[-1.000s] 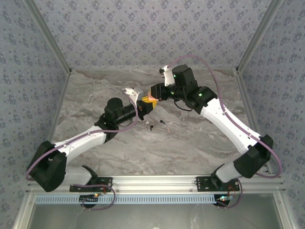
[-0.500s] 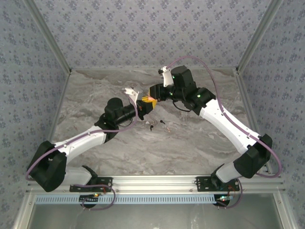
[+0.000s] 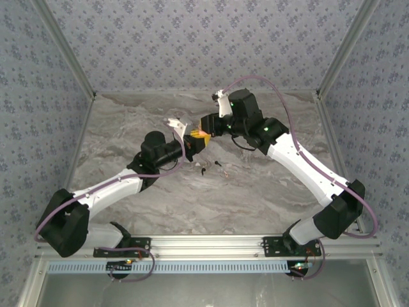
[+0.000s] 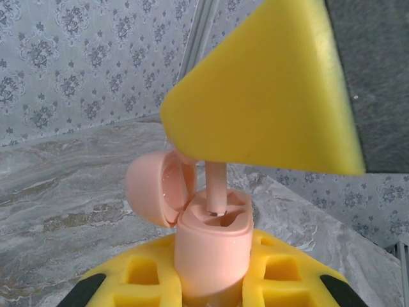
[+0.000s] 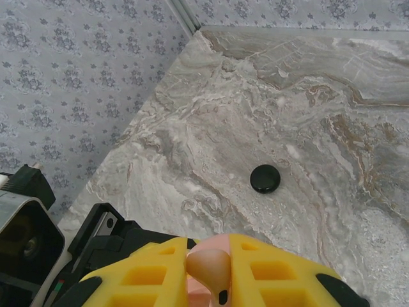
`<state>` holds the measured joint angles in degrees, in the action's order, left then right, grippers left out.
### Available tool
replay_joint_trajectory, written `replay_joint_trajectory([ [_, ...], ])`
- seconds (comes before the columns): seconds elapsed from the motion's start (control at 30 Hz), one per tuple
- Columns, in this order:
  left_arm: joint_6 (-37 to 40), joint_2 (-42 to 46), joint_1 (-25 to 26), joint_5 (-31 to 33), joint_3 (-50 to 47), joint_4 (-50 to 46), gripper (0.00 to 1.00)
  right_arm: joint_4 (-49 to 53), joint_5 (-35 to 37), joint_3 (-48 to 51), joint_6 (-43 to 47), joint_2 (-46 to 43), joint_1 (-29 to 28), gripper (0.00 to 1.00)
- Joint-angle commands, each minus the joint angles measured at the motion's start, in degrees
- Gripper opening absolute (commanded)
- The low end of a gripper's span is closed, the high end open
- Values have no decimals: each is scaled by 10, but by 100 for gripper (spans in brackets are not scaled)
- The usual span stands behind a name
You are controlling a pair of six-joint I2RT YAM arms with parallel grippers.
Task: Insert wireless bluetooth earbuds into charging case
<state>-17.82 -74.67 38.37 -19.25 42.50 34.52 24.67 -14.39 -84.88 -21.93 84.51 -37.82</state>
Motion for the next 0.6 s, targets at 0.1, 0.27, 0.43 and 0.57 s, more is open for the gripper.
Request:
replay_joint_trajectory([
  [0.1, 30, 23, 3, 3, 17, 30, 13, 55, -11, 6, 15, -10, -2, 20],
  [0.27, 29, 24, 3, 10, 18, 28, 13, 59, -15, 6, 15, -11, -1, 20],
  [0.43, 26, 24, 3, 8, 18, 31, 13, 58, -18, 9, 16, -11, -1, 21],
  [0.57, 24, 24, 3, 4, 20, 35, 13, 57, -20, 9, 15, -9, -1, 23],
])
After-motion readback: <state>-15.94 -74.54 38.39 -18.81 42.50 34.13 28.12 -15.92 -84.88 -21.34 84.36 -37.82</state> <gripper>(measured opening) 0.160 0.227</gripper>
